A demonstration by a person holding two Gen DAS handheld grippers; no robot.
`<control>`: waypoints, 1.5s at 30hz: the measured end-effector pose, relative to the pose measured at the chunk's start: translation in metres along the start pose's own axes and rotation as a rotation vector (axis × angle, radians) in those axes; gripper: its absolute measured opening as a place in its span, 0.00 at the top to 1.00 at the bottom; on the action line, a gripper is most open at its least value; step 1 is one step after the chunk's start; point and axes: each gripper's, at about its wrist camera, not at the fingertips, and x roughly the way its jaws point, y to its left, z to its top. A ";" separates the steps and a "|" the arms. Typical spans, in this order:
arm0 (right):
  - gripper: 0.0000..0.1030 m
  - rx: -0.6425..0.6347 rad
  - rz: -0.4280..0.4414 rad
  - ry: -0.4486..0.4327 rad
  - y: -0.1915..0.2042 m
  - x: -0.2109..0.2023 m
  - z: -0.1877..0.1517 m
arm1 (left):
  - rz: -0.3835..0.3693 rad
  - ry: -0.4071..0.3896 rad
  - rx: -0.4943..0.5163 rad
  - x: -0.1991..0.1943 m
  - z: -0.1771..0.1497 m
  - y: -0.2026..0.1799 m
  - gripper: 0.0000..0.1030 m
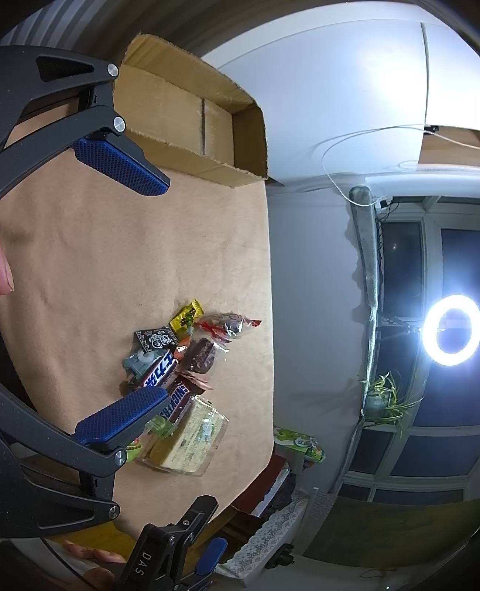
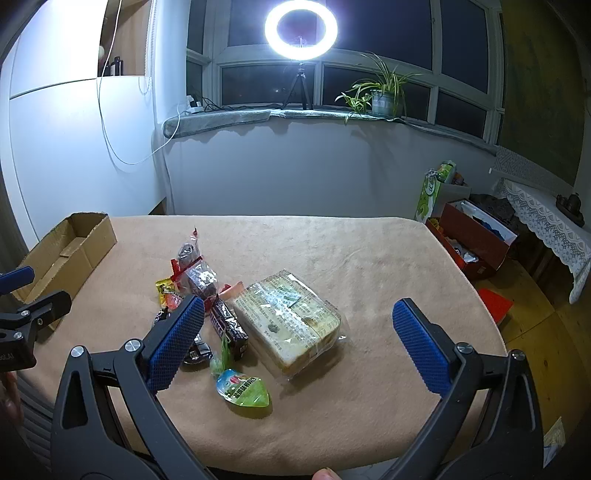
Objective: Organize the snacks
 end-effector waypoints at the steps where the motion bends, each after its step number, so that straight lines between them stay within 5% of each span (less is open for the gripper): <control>1: 0.00 -0.001 0.000 0.000 0.000 0.000 0.000 | -0.001 0.001 0.000 0.001 0.000 0.000 0.00; 19: 0.00 0.004 -0.010 0.036 -0.008 0.009 -0.016 | 0.000 0.022 -0.004 0.006 -0.007 0.000 0.00; 33: 0.00 -0.031 0.064 0.243 -0.001 0.049 -0.097 | -0.009 0.258 -0.006 0.072 -0.073 -0.004 0.00; 38: 0.00 -0.039 0.090 0.255 0.005 0.064 -0.106 | -0.016 0.236 0.000 0.073 -0.079 -0.002 0.00; 45: 0.00 -0.091 0.156 0.147 0.001 0.062 -0.113 | -0.071 0.128 0.013 0.068 -0.090 0.003 0.00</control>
